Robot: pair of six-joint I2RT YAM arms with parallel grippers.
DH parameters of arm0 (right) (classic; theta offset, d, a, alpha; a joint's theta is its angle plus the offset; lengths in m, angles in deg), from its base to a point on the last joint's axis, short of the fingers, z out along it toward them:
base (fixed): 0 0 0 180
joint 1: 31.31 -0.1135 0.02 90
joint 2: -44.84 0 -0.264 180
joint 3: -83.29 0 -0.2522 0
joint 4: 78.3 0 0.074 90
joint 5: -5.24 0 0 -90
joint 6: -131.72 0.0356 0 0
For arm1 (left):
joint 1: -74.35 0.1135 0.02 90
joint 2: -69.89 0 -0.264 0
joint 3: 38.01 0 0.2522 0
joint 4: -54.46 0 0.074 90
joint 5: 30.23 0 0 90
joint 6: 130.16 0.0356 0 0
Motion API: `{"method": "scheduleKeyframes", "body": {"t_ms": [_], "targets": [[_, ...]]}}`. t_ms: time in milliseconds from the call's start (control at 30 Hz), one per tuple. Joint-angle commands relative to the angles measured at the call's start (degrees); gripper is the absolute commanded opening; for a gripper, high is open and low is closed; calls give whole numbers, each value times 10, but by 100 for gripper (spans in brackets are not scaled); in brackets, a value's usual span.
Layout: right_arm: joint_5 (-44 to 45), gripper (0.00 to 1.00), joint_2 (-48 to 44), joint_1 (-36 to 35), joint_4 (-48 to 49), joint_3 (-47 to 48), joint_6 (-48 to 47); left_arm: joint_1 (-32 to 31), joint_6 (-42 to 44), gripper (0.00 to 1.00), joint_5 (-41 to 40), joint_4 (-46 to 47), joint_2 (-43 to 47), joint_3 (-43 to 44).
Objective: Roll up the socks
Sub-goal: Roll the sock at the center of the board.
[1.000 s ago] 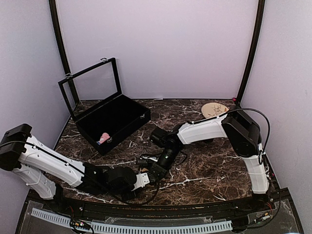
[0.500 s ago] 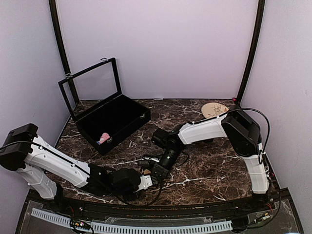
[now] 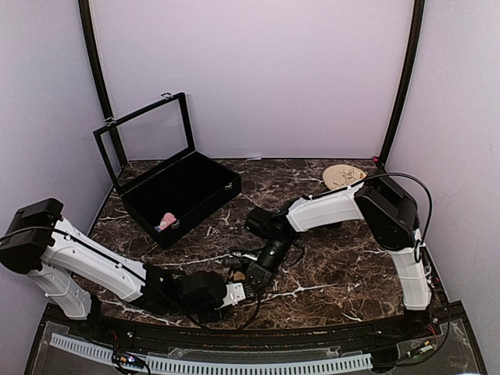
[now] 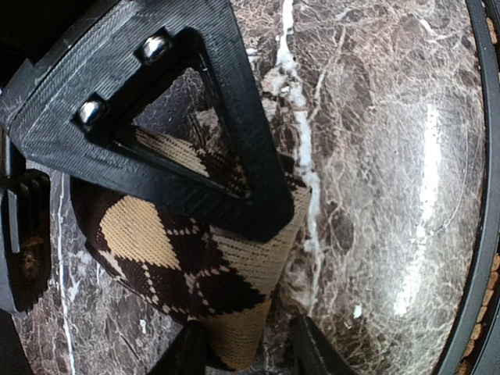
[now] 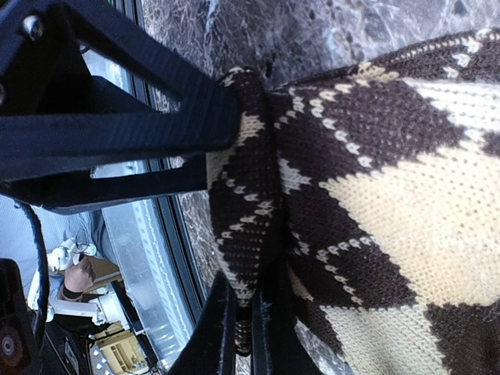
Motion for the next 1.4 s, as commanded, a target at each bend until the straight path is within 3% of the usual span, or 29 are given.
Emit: {"method": "scheduleKeyframes", "body": {"t_ms": [0,300,633,867,1167,1367], "targets": [[10,0,12,4,-22,-15,-8,-2,6,42,-13,-10,6,0],[11,0,6,4,-22,-20,-11,-1,25,43,-42,9,-7,5],[7,0,11,7,-23,-17,-12,-1,45,41,15,15,-10,1],[4,0,15,10,-25,-18,-12,-2,71,26,39,3,-20,7],[7,0,15,11,-27,-19,-13,-2,90,18,60,-6,-38,18],[31,10,10,17,-22,-24,-5,14,71,12,88,-25,-33,23]]}}
